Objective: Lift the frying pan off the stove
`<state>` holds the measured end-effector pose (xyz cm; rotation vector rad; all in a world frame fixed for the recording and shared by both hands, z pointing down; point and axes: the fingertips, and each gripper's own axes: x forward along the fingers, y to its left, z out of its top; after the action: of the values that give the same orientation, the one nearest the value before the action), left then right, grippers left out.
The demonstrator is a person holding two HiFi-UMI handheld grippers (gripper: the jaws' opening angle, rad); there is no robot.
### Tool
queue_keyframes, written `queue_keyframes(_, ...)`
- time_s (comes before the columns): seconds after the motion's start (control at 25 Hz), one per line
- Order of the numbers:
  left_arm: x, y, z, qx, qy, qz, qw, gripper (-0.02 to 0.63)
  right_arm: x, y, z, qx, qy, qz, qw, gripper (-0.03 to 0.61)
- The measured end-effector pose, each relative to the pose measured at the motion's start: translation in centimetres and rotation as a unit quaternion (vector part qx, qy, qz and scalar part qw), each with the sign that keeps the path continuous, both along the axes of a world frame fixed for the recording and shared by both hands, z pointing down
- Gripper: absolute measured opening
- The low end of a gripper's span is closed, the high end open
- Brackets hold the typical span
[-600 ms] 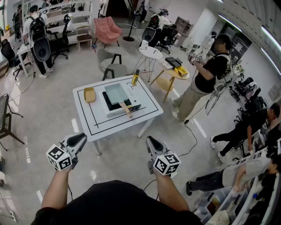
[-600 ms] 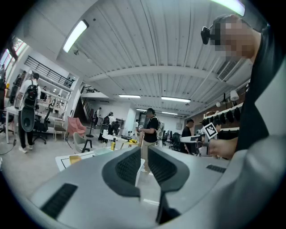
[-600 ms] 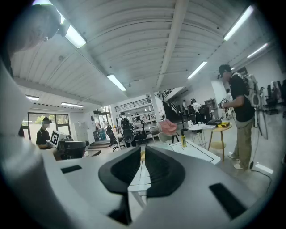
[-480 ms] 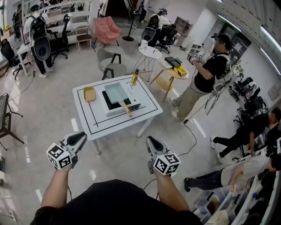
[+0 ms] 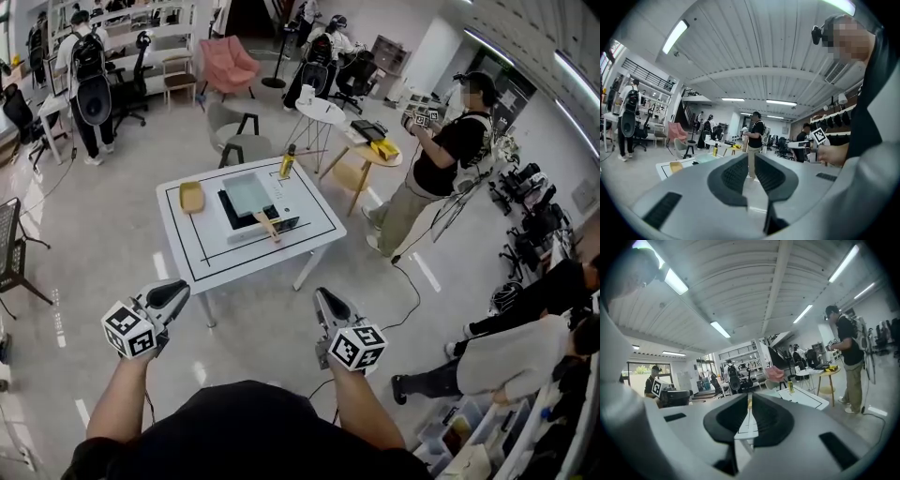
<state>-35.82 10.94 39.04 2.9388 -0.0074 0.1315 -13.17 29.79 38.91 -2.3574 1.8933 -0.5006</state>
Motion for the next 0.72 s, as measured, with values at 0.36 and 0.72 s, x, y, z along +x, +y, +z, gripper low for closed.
queue_keyframes(0.36, 0.5, 1.0, 0.4, -0.009, -0.007, 0.007, 0.9999, 0.049, -0.1, 0.9, -0.1, -0.003, -0.004, 0.001, 1.0, 0.029)
queue_keyframes(0.72, 2.9, 0.9, 1.2, -0.007, -0.012, 0.006, 0.9999, 0.049, 2.3, 0.6, 1.2, -0.001, -0.01, -0.003, 1.0, 0.029)
